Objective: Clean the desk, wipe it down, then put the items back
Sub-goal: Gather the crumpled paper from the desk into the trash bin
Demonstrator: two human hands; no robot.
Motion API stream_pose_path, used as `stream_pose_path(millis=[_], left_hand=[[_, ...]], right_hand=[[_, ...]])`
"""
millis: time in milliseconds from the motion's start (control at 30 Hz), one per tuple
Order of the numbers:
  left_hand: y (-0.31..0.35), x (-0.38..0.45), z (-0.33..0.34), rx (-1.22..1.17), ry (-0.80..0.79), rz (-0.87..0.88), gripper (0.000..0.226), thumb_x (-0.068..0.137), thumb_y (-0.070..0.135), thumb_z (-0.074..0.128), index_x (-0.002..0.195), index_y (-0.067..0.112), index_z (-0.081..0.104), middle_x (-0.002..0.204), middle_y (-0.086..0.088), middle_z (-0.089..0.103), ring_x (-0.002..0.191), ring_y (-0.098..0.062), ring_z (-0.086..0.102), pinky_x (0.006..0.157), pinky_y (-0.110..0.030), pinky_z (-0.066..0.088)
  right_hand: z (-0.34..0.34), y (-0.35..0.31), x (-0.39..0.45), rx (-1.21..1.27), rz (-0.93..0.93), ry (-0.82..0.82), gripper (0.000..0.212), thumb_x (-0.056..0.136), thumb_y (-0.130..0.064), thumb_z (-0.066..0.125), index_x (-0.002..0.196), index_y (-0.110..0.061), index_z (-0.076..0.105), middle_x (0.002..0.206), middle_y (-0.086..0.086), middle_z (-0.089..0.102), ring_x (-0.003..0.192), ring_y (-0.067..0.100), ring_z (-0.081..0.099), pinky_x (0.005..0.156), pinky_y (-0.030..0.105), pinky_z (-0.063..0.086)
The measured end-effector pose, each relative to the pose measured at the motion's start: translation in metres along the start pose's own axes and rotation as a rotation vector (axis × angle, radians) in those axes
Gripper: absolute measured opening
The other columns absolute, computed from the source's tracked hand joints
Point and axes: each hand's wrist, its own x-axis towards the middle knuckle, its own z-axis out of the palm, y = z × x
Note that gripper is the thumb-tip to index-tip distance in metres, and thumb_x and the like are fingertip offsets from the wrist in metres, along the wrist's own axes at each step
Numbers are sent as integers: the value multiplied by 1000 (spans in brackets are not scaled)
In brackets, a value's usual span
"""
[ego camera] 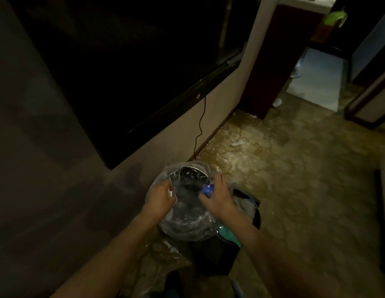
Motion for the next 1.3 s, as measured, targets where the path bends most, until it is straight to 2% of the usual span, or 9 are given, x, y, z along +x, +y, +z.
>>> stream_pose_path(millis=[367,500,600,733,800,933,1033,1167,1300], left_hand=[[-43,64,22,22,-151,10,21,94,11,49,112,9,61,122,-10,51,115,-20,49,98,-25,35],[-46,77,33,47,-207,16,17,91,14,54,107,16,60,119,-3,51,112,-16,49,101,-31,40],[-52,87,47,54,-239,7,15,90,19,52,102,24,59,115,-3,56,109,-17,53,99,-39,43],[-53,93,64,93,-280,-31,23,90,14,55,113,12,57,131,-9,44,123,-23,42,108,-33,31],[-55,95,72,90,-279,-38,28,90,11,55,118,7,54,133,-12,40,125,-25,38,106,-29,26],[-60,99,84,96,-289,-54,33,91,8,52,123,3,48,132,-15,39,124,-26,37,105,-28,26],[-63,103,90,166,-300,-73,37,92,13,52,128,5,45,134,-15,38,125,-26,35,106,-29,25],[-66,105,94,427,-453,-33,67,91,33,54,145,11,21,147,-13,23,135,-28,22,112,-37,19],[-61,101,90,473,-626,-23,84,92,40,50,151,15,-4,157,-11,2,143,-30,5,116,-43,7]], right_hand=[[51,8,79,127,-41,158,26,82,2,57,95,-8,37,101,5,32,74,-3,39,66,16,37],[67,29,78,124,45,37,36,82,-1,62,104,-17,39,110,-4,32,84,-4,45,76,4,40],[77,50,74,22,84,-63,38,83,-8,64,113,-16,44,122,-2,34,99,2,42,87,16,39],[87,69,76,-133,74,-197,40,85,-13,61,122,-14,44,133,5,31,109,11,40,92,23,39],[89,74,82,-181,109,-258,45,87,-16,59,127,-12,41,137,9,28,123,21,36,103,33,37],[98,85,94,-358,27,-309,52,91,-26,53,137,-9,35,145,15,27,132,30,31,107,37,30],[107,97,97,-532,35,-359,65,94,-30,51,148,-11,20,156,16,12,142,32,17,115,43,21],[113,107,99,-646,69,-597,77,97,-35,43,150,-7,-5,158,16,-9,146,30,-9,117,48,-2],[99,96,101,-587,41,-675,88,94,-44,46,148,1,-8,156,21,-12,145,31,-10,119,44,-2]])
